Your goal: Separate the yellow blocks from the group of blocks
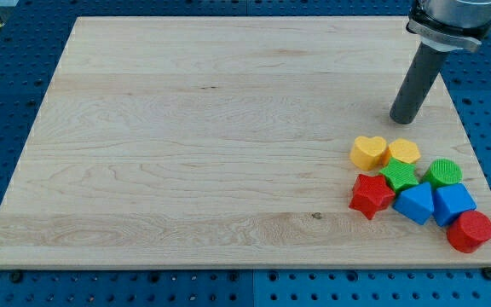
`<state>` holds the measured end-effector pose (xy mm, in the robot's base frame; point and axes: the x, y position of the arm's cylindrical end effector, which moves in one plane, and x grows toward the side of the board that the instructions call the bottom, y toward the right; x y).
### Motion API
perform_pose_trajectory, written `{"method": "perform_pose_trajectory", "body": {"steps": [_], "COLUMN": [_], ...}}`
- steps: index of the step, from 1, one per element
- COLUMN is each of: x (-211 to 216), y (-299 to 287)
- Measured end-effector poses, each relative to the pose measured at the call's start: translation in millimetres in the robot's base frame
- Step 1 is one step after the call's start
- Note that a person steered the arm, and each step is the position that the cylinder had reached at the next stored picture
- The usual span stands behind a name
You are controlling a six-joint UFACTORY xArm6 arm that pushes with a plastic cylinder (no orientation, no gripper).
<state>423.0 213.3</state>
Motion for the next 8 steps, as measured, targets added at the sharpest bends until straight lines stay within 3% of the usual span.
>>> {"method": "perform_pose_trajectory", "body": {"steps": [3,4,5,8], "x": [5.7,39.0,42.9,70.4], "y": [1.9,22.4,54.0,22.5]}}
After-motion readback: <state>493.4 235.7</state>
